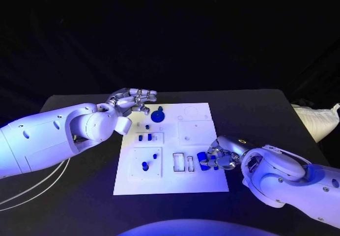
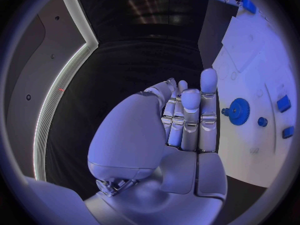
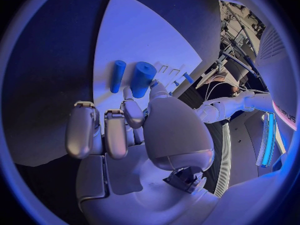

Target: Assemble the parts on the task board

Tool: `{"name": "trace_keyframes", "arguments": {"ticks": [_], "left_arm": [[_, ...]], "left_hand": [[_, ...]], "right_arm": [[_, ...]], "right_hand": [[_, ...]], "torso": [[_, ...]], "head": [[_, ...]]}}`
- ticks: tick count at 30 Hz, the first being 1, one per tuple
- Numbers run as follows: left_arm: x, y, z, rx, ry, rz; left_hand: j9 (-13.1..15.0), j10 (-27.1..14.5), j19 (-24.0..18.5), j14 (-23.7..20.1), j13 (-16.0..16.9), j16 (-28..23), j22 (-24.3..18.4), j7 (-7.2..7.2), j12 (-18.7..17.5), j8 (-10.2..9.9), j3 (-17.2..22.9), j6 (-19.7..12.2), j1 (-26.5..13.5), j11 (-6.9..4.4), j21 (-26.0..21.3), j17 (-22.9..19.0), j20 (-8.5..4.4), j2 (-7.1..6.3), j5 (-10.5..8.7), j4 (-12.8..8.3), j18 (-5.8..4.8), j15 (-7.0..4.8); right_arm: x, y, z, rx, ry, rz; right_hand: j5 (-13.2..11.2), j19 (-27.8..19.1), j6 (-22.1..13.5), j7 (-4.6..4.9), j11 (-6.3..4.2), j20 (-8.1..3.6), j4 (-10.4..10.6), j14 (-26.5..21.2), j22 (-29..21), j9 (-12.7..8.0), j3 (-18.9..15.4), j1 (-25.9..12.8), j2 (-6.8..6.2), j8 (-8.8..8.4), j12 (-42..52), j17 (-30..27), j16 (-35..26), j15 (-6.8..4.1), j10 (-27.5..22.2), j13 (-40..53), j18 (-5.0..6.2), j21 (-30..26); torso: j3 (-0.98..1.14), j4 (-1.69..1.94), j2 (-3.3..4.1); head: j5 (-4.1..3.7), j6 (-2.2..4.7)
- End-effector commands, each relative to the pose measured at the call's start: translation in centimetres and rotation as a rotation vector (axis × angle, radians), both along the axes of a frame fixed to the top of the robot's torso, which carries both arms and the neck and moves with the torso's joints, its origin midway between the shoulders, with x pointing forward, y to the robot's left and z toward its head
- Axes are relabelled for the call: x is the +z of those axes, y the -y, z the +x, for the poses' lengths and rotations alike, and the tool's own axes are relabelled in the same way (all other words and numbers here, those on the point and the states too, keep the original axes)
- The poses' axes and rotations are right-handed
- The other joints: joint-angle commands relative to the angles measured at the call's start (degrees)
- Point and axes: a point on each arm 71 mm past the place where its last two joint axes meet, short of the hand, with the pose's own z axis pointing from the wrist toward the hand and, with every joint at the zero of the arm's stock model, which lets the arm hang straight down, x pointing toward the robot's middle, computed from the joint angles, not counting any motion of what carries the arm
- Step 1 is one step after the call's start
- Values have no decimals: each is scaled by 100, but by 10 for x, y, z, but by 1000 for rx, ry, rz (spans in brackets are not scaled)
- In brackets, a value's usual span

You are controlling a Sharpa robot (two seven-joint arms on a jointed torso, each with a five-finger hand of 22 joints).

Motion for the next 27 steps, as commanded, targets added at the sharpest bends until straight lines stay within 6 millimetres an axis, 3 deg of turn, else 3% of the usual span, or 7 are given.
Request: {"name": "trace_keyframes", "arguments": {"ticks": [1,9,14,18,27], "left_arm": [[1,2,-1,-21,9,-11],[1,2,-1,-27,6,-12],[1,2,-1,-26,6,-12],[1,2,-1,-27,6,-12],[0,1,-1,-26,5,-12]], "left_hand": [[-4,-50,-35,-37,5,-12,-5,-7,23,20,-24,-47,-42,-9,-38,-7,14,-4,22,-17,107,3],[-4,-51,-35,-36,6,-9,-6,-7,26,22,-26,-47,-46,-8,-40,-4,14,-4,21,-17,107,3],[-4,-57,-37,-39,8,-10,-8,-5,33,25,-33,-50,-62,-6,-45,-10,16,-5,20,-12,107,5],[-4,-57,-37,-39,8,-10,-8,-5,33,25,-33,-50,-62,-6,-45,-10,16,-5,20,-12,107,5],[-4,-57,-37,-39,8,-10,-8,-5,33,25,-33,-50,-62,-6,-45,-10,16,-5,20,-12,107,5]], "right_arm": [[-5,-2,-1,19,-18,-46],[-13,-7,0,24,-33,-49],[-12,-6,2,-1,-9,-25],[-8,-6,3,-31,35,23],[11,-9,-4,-74,121,193]], "right_hand": [[19,5,52,-17,-22,16,-15,352,15,11,-34,27,78,37,35,130,28,4,43,20,-110,43],[84,4,123,-42,-45,4,-34,351,37,32,-35,156,205,99,47,147,38,-13,51,75,-112,55],[-16,9,223,-75,-72,-10,-12,352,61,64,-14,192,433,158,64,161,46,-34,87,129,-116,70],[58,38,347,-122,-112,-31,-23,361,136,108,-9,244,550,217,103,211,74,-64,147,202,-128,110],[257,65,462,-179,-166,-89,-4,371,200,185,-82,242,600,270,112,267,106,-113,212,269,-140,145]], "torso": [[-2,-1,3],[1,1,3],[-5,-3,-3],[-1,0,-1],[-4,0,-5]], "head": [[-3,-15],[-30,-33],[-18,-44],[-18,-52],[0,-45]]}}
